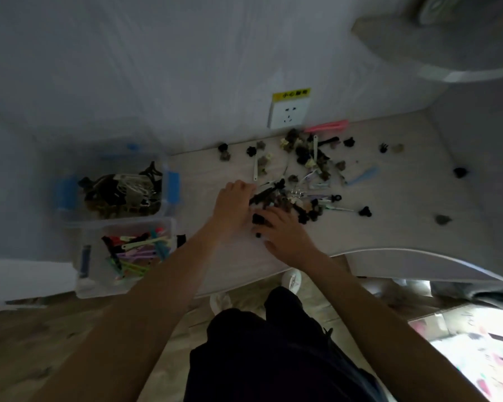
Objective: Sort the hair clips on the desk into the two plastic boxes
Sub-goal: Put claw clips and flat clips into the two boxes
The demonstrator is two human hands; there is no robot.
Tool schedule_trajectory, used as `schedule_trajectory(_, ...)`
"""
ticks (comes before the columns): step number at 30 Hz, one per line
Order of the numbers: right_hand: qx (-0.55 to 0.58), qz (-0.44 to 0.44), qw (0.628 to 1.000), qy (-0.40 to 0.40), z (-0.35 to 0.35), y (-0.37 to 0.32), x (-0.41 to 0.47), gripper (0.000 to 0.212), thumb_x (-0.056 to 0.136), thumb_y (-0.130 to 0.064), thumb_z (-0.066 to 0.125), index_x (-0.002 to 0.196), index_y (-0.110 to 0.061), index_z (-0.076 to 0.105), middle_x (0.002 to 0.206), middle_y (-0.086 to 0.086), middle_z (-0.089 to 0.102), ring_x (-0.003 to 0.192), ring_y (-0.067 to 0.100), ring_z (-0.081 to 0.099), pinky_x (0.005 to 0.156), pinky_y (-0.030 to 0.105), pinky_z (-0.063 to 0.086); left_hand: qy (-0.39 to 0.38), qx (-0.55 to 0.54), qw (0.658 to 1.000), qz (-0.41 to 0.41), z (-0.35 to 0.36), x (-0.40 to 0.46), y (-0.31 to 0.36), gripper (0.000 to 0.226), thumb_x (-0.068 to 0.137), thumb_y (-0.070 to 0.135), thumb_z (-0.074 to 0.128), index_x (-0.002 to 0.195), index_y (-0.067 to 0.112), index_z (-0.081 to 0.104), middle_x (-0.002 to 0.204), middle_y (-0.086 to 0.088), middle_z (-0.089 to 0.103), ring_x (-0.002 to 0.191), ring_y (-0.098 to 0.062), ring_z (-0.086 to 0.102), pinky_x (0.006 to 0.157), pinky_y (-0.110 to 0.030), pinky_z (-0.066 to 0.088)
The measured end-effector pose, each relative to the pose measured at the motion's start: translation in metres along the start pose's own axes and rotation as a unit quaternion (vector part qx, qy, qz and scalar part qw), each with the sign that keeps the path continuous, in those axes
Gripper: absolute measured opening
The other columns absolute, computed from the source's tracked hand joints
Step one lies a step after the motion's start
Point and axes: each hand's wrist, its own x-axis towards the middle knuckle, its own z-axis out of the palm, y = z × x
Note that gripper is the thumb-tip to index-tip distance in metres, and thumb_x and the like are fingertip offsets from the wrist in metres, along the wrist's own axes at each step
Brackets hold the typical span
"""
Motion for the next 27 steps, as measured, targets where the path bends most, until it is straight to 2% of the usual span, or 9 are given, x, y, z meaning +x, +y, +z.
schedule_trajectory(7, -0.005, 0.001, 1.000, 0.029, -0.003, 0.033, 0.013, 0.032, 0.059, -0.023, 0.084, 0.088, -0.019, 0.071, 0.110, 0.009, 0.067, 0.101, 0.028, 0.064, 0.081, 0.039, 0.054, 0.027, 0.025, 0.998, -0.044, 0.005, 0.018, 0.001, 0.021, 0.089, 0.017, 0.051, 0.108, 0.010, 0.053, 0.108, -0.011, 0.059, 0.097, -0.028, 0.056, 0.082, -0.032, 0.036)
schedule_trajectory(9, -0.011, -0.020, 0.998, 0.067, -0.002, 0.041, 0.014, 0.023, 0.067, -0.020, 0.077, 0.088, -0.015, 0.070, 0.106, 0.011, 0.067, 0.094, 0.029, 0.065, 0.074, 0.038, 0.057, 0.026, 0.028, 0.997, -0.060, 0.006, 0.017, 0.004, 0.019, 0.088, 0.019, 0.051, 0.104, 0.008, 0.052, 0.106, -0.012, 0.059, 0.095, -0.028, 0.056, 0.080, -0.032, 0.036)
schedule_trajectory(11, 0.004, -0.033, 0.995, 0.094, -0.009, 0.045, 0.019, 0.019, 0.080, -0.019, 0.057, 0.094, -0.011, 0.067, 0.108, 0.012, 0.066, 0.089, 0.031, 0.065, 0.070, 0.037, 0.057, 0.028, 0.047, 0.996, -0.066, 0.007, 0.017, 0.003, 0.020, 0.089, 0.021, 0.049, 0.102, 0.006, 0.051, 0.104, -0.013, 0.059, 0.094, -0.028, 0.055, 0.080, -0.032, 0.036)
schedule_trajectory(14, 0.141, 0.015, 0.982, 0.122, -0.026, 0.049, 0.024, 0.023, 0.091, -0.016, 0.052, 0.111, -0.008, 0.060, 0.122, 0.011, 0.059, 0.094, 0.028, 0.062, 0.075, 0.036, 0.054, 0.044, 0.075, 0.994, -0.062, 0.008, 0.013, 0.006, 0.023, 0.090, 0.022, 0.048, 0.106, 0.005, 0.050, 0.106, -0.013, 0.057, 0.098, -0.029, 0.051, 0.080, -0.034, 0.036)
schedule_trajectory(17, 0.272, 0.086, 0.941, 0.182, -0.047, 0.055, 0.026, 0.021, 0.091, -0.019, 0.057, 0.108, -0.007, 0.058, 0.106, 0.010, 0.064, 0.091, 0.018, 0.062, 0.080, 0.031, 0.053, 0.067, 0.103, 0.991, -0.053, 0.010, 0.009, 0.004, 0.024, 0.089, 0.021, 0.052, 0.109, 0.007, 0.050, 0.109, -0.012, 0.055, 0.101, -0.029, 0.050, 0.084, -0.035, 0.035)
schedule_trajectory(19, 0.229, 0.069, 0.954, 0.181, -0.056, 0.060, 0.025, 0.018, 0.086, -0.015, 0.063, 0.100, -0.006, 0.059, 0.101, 0.011, 0.062, 0.088, 0.022, 0.062, 0.078, 0.032, 0.053, 0.078, 0.103, 0.990, -0.060, 0.010, 0.008, 0.005, 0.024, 0.089, 0.021, 0.054, 0.109, 0.009, 0.050, 0.108, -0.010, 0.056, 0.101, -0.027, 0.051, 0.087, -0.035, 0.034)
schedule_trajectory(22, 0.046, -0.018, 0.991, 0.126, -0.049, 0.057, 0.026, 0.022, 0.068, 0.004, 0.072, 0.088, -0.001, 0.065, 0.098, 0.017, 0.061, 0.077, 0.031, 0.064, 0.064, 0.033, 0.052, 0.091, 0.087, 0.990, -0.063, 0.009, 0.007, 0.007, 0.028, 0.085, 0.022, 0.056, 0.109, 0.009, 0.051, 0.104, -0.009, 0.059, 0.098, -0.027, 0.053, 0.086, -0.035, 0.034)
schedule_trajectory(24, 0.014, -0.033, 0.998, 0.060, -0.043, 0.050, 0.027, 0.025, 0.072, 0.012, 0.064, 0.094, 0.001, 0.063, 0.103, 0.021, 0.057, 0.080, 0.036, 0.061, 0.062, 0.038, 0.052, 0.095, 0.065, 0.992, -0.049, 0.008, 0.010, 0.010, 0.037, 0.082, 0.023, 0.059, 0.115, 0.010, 0.050, 0.107, -0.009, 0.059, 0.100, -0.028, 0.053, 0.085, -0.035, 0.035)
schedule_trajectory(27, -0.032, -0.042, 0.998, 0.033, -0.045, 0.048, 0.036, 0.023, 0.082, 0.010, 0.051, 0.102, 0.003, 0.060, 0.109, 0.024, 0.053, 0.090, 0.037, 0.057, 0.071, 0.042, 0.050, 0.081, 0.015, 0.996, -0.031, 0.009, 0.018, 0.015, 0.038, 0.086, 0.024, 0.059, 0.120, 0.010, 0.051, 0.111, -0.010, 0.058, 0.102, -0.027, 0.052, 0.081, -0.034, 0.040)
